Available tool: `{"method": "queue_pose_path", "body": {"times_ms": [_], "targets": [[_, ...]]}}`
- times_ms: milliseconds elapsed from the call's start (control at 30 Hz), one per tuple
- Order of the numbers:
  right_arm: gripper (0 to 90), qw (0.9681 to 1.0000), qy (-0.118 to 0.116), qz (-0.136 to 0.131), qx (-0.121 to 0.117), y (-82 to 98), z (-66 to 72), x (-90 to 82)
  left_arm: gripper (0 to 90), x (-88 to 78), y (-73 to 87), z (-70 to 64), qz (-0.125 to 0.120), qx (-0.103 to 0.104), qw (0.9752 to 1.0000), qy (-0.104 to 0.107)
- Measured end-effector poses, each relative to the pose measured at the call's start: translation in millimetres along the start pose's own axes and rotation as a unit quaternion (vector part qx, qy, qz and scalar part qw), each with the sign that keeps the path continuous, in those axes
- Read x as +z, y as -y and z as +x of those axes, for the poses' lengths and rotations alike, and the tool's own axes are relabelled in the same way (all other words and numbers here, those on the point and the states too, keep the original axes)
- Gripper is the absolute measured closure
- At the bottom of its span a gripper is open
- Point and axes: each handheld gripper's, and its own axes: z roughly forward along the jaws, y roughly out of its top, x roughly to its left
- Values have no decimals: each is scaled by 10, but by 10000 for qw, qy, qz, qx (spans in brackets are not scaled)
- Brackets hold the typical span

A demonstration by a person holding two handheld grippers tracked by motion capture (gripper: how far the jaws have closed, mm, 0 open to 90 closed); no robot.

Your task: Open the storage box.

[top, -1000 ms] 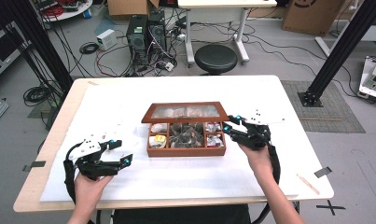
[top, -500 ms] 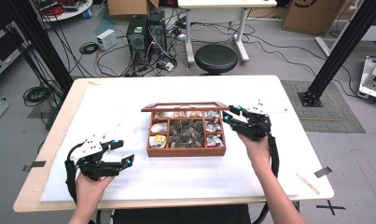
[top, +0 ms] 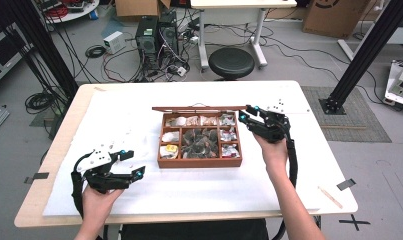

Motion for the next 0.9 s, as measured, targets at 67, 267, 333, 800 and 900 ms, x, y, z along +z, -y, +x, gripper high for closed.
{"method": "queue_pose_path", "body": {"times_ms": [67, 267, 333, 800, 900], "targets": [[620, 10000, 3, -32, 51, -18, -11, 15, 269, 1, 1, 2, 7, 5, 10000, 4], [610, 9998, -17, -146, 118, -58, -57, 70, 268, -9, 12, -5, 7, 4, 10000, -1], [607, 9998, -18, -159, 140, -73, -73, 92, 268, -15, 15, -5, 4, 13, 10000, -5], [592, 9991, -8, -307, 301, -195, -178, 217, 269, -3, 30, -14, 47, 18, 10000, -12], [587, 9990, -50, -299, 324, -203, -207, 243, 268, 9, 31, -26, 72, 39, 10000, 6]]}}
